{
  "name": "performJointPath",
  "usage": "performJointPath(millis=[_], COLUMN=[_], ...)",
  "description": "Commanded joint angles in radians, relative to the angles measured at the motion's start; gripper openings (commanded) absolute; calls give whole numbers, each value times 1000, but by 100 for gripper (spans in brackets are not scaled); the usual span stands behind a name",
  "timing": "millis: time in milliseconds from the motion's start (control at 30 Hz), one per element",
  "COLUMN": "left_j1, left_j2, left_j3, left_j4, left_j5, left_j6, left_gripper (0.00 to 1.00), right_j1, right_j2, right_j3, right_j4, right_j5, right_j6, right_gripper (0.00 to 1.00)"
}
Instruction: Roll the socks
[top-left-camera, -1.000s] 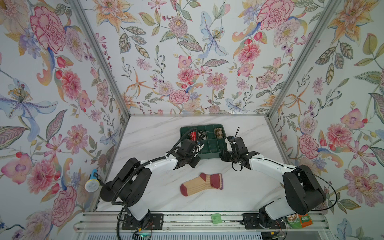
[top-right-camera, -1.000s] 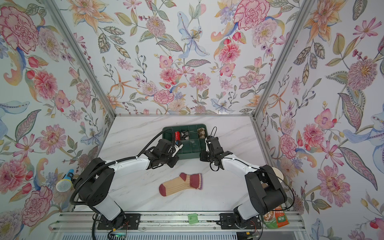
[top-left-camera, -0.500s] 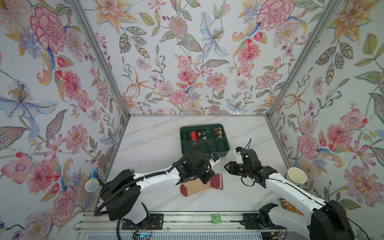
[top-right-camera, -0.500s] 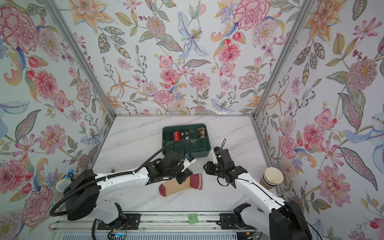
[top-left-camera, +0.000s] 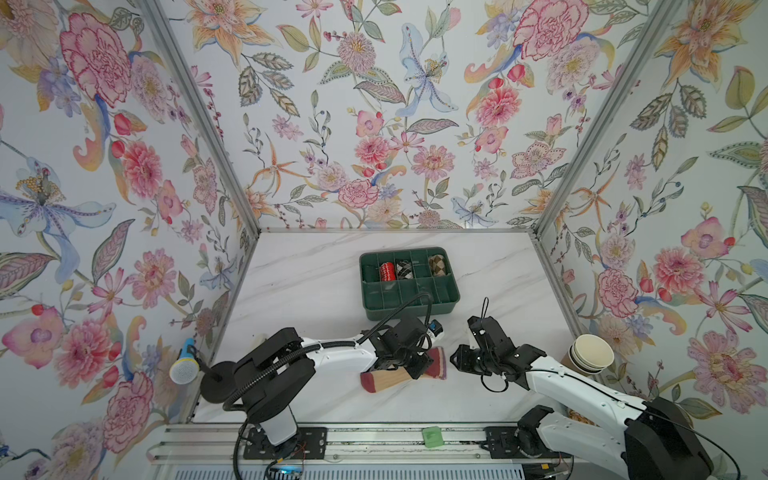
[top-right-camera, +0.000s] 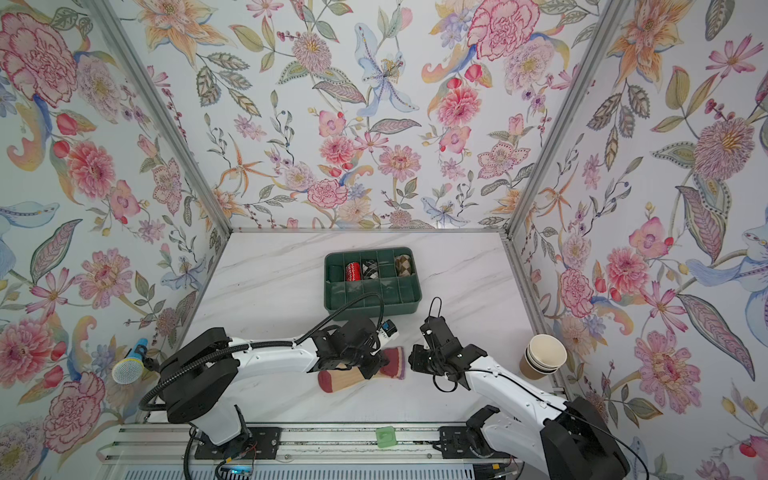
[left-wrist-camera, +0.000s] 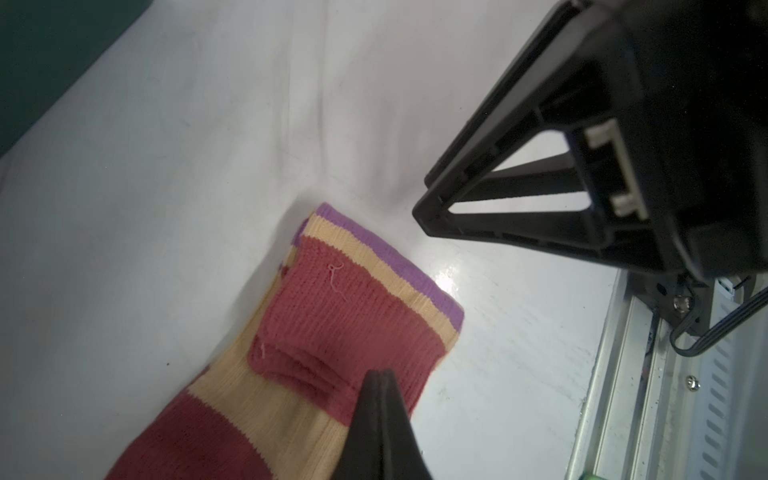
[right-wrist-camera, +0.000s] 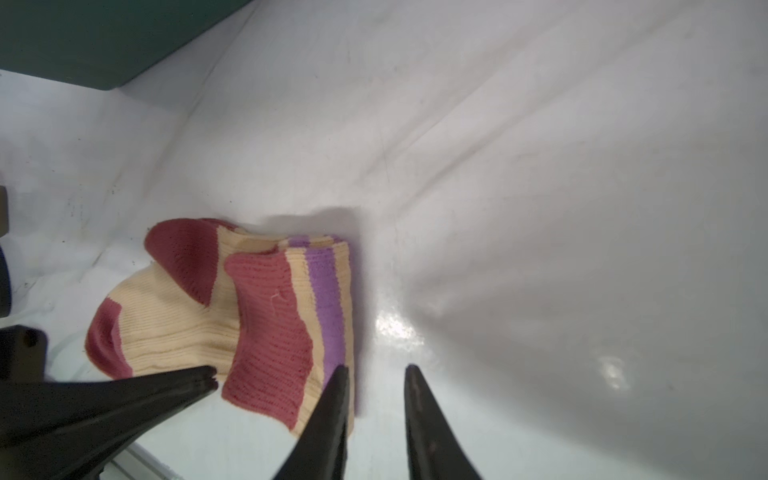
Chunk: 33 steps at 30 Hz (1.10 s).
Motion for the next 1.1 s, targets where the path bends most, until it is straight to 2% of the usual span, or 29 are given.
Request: performJointPath(millis=[0,467,1067], left_j1=[-13,-13,29], left_j2=[18,70,74], left_j3=[-1,3,-67], left_j4=[-7,-62,-11], left_j5=[28,20,55], left_j6=[-15,-7,-46], left_gripper=[0,0,0], right_j1=[18,77,86], right_j2=[41,129,185], right_j3=[17,41,23], right_j4=[-26,-2,131], right_j5=[48,71,2], right_j6=[12,13,21], right_gripper=[26,26,24])
